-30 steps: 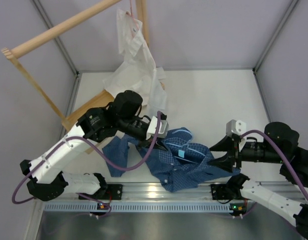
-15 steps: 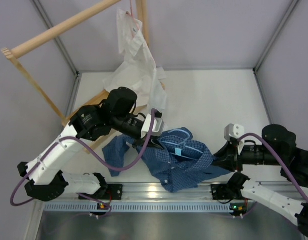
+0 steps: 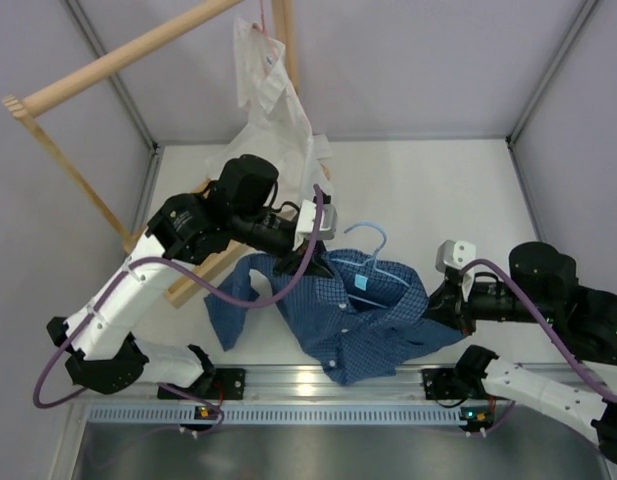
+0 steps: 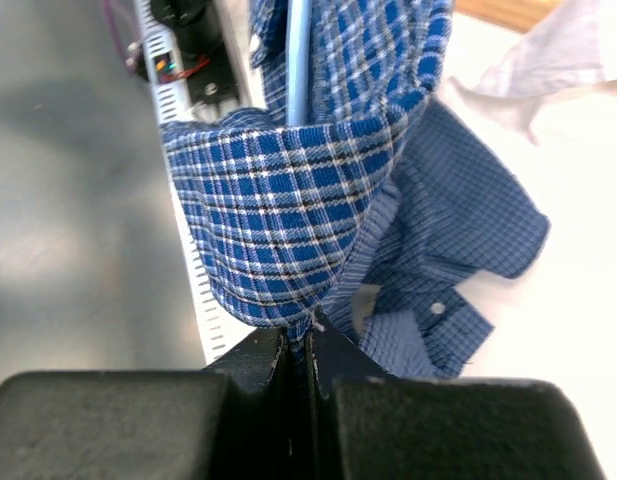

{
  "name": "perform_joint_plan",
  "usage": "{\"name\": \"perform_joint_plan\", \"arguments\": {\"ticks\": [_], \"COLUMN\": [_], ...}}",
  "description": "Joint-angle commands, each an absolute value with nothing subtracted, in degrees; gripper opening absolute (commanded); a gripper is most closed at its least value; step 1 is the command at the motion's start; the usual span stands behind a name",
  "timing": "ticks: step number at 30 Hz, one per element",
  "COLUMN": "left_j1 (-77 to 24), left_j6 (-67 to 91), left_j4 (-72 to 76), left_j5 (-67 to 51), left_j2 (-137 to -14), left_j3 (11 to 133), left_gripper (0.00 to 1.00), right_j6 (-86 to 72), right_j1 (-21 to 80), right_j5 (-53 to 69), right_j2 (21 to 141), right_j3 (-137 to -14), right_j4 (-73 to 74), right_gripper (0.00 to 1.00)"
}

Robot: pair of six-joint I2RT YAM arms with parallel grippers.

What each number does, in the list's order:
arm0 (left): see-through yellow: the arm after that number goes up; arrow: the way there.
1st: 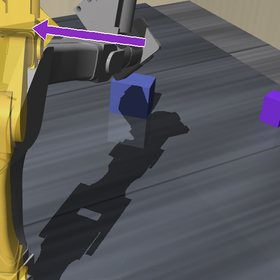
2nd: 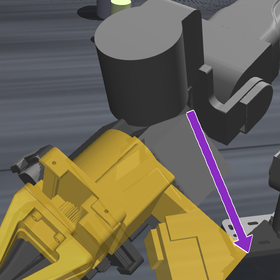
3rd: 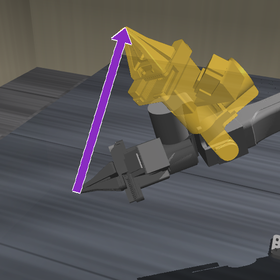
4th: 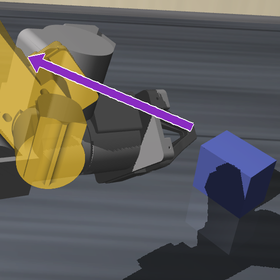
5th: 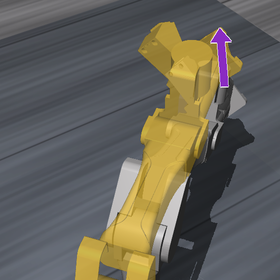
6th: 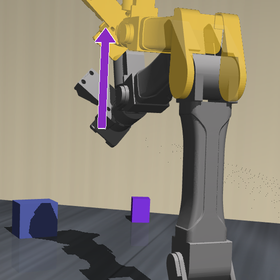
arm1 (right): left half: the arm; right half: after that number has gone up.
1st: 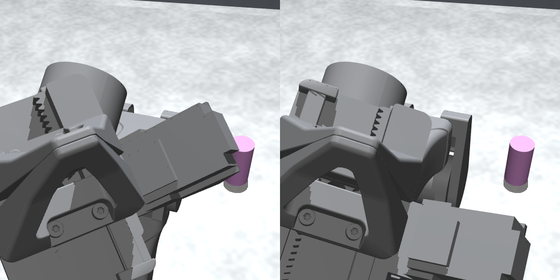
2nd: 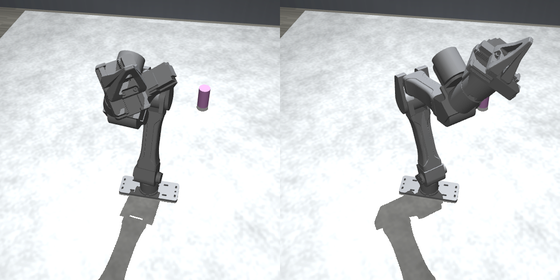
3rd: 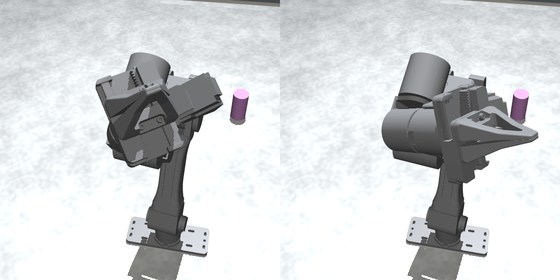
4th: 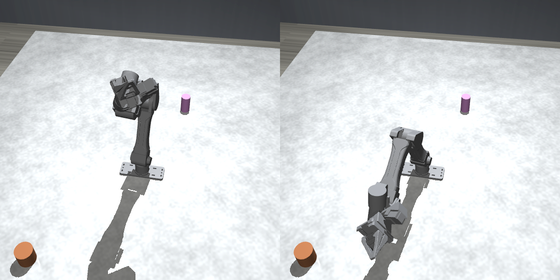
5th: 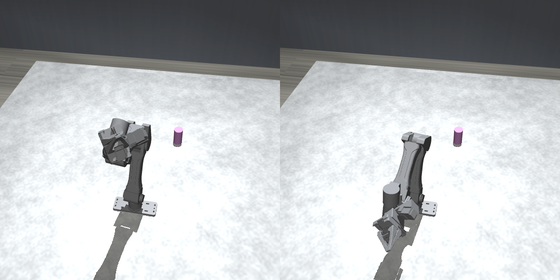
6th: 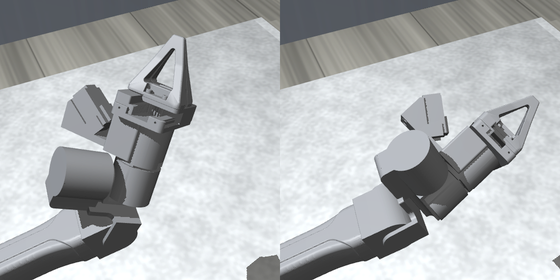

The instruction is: Place the shirt on the hanger

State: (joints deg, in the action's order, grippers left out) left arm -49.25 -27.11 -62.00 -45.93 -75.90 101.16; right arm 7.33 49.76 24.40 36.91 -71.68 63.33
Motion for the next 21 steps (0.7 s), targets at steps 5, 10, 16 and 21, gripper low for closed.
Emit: {"name": "perform_joint_plan", "arguments": {"ticks": [5,10,16,21], "left_j1": [-48.78,-48.60,-48.52,-48.52], "left_j6": [-16.89,-13.54,-8.80,5.43], "left_j4": [-48.80,-45.01,-38.95,-34.81], "left_j5": [-27.38,-18.82,-2.94,29.57], "left_j2": [-72.08,-70.14,-67.51,-64.17], "left_j3": [101.43,100.72,99.32,102.39], "left_gripper": [0.69,0.82,0.98,0.98], "right_j6": [5.63,4.31,3.25,1.58], "right_j1": [50.54,50.54,50.54,50.54], "right_j5": [14.33,10.29,10.37,10.28], "right_j2": [32.79,31.20,31.55,33.48], "right_j3": [-73.04,-72.77,-72.33,-72.86], "right_j4": [52.83,49.13,47.55,42.73], "right_gripper": [0.00,0.00,0.00,0.00]}}
